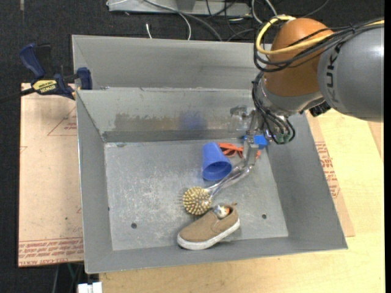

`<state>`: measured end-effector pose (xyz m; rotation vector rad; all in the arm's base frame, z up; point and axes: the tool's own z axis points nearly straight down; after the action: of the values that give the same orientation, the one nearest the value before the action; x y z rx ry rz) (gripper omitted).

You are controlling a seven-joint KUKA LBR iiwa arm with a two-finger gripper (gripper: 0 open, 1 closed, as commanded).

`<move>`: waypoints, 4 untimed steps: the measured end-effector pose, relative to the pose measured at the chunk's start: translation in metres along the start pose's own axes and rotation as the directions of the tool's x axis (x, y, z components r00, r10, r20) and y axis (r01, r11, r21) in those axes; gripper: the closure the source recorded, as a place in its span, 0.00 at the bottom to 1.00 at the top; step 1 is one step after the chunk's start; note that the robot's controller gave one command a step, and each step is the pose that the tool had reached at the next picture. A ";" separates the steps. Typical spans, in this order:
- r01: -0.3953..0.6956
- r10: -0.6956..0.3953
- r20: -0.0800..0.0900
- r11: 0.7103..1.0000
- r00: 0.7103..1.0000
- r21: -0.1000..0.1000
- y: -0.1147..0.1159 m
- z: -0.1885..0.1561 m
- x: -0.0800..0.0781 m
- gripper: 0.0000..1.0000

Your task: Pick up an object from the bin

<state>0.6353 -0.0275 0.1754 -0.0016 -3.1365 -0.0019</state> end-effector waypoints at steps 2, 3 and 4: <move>0.109 -0.109 0.012 0.994 0.994 0.003 0.044 0.026 -0.009 0.00; 0.227 -0.227 0.010 0.974 0.974 0.001 0.083 0.065 -0.021 0.00; 0.153 -0.153 0.014 0.988 0.988 0.000 0.080 0.083 0.022 0.00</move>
Offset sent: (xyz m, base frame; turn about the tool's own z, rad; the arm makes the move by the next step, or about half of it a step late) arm 0.0095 0.0738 -0.0467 -0.1778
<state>0.6130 0.0524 0.0928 0.2394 -3.1415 -0.0044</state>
